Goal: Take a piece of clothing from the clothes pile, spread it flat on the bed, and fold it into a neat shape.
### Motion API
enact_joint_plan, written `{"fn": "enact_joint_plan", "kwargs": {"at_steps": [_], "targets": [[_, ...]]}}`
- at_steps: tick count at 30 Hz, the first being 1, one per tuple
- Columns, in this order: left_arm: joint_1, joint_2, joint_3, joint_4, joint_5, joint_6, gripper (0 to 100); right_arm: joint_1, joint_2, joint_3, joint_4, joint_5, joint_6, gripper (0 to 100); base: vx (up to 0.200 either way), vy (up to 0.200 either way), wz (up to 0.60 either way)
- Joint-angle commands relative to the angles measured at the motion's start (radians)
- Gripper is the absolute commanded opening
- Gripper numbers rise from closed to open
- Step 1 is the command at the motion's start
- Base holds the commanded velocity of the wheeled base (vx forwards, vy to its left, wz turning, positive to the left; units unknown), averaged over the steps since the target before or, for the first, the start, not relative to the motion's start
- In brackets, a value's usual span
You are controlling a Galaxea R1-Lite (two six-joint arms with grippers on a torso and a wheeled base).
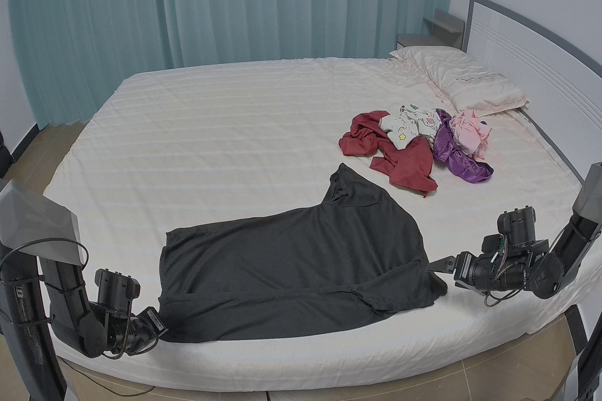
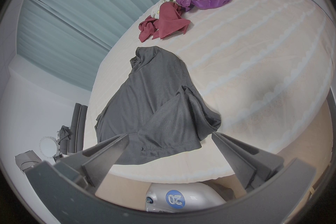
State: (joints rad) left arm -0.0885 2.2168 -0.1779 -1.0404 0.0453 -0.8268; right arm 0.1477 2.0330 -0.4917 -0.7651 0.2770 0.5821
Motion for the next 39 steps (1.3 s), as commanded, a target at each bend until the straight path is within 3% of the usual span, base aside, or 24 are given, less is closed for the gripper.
{"fn": "enact_joint_plan", "kwargs": {"at_steps": [1,7,8,15,19,25,26,30,39], "targets": [[0.0,0.001,0.017,0.0,0.011,0.0,0,-0.002,0.001,-0.001,0.0,0.001,-0.001,100,0.0,0.0,0.0],[-0.002,0.001,0.017,0.0,0.013,0.0,0,-0.002,0.003,-0.001,0.0,0.001,-0.001,100,0.0,0.0,0.0],[-0.002,0.003,0.015,0.0,0.013,0.0,100,-0.002,0.003,-0.001,0.0,0.001,-0.001,100,0.0,0.0,0.0],[-0.002,-0.016,0.017,-0.001,0.015,0.0,100,-0.002,0.001,0.001,0.0,0.001,-0.011,100,0.0,0.0,0.0],[0.003,-0.149,0.008,0.002,0.005,-0.032,100,-0.002,0.0,0.004,0.0,-0.001,-0.021,100,0.0,0.0,0.0],[0.0,-0.155,-0.1,0.008,0.015,-0.064,100,0.004,-0.005,0.005,0.0,-0.001,-0.021,100,0.0,0.0,0.0],[0.003,-0.106,-0.17,0.042,0.016,-0.049,100,0.012,-0.008,0.015,0.0,0.001,-0.021,100,0.0,0.0,0.0],[0.001,-0.011,-0.242,0.083,0.011,0.035,100,0.027,-0.014,0.019,0.0,0.001,-0.021,100,0.0,0.0,0.0],[0.006,0.046,-0.256,0.077,-0.002,0.081,100,0.029,-0.007,0.021,0.0,0.002,-0.021,100,0.0,0.0,0.0]]}}
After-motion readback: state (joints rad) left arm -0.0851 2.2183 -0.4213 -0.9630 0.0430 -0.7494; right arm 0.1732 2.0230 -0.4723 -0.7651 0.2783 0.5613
